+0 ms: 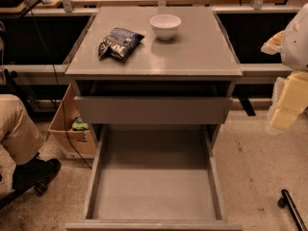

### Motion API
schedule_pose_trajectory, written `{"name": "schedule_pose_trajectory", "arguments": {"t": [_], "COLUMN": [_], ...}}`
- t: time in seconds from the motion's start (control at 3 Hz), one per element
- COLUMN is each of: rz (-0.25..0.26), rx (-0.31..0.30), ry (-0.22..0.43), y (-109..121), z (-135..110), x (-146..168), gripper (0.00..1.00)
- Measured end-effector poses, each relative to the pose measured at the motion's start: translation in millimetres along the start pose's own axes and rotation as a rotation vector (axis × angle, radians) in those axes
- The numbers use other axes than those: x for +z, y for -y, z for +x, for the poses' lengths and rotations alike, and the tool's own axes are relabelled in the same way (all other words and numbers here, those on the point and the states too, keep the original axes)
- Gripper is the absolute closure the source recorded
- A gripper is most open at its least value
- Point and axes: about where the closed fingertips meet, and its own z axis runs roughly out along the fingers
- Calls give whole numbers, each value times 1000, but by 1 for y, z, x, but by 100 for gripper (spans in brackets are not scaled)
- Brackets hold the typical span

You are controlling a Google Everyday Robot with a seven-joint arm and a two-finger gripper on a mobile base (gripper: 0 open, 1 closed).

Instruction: Place blue chip bag into middle drawer

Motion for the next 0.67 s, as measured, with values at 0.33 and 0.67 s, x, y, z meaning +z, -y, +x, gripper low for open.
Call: {"name": "schedule_pose_trajectory", "arguments": {"t": [0.33, 0.67], "rz": [0, 11], "rx": [0, -33], "ry": [0, 53], "y": [0, 32], "z": [0, -40], "x": [0, 32], "gripper": [0, 0]}}
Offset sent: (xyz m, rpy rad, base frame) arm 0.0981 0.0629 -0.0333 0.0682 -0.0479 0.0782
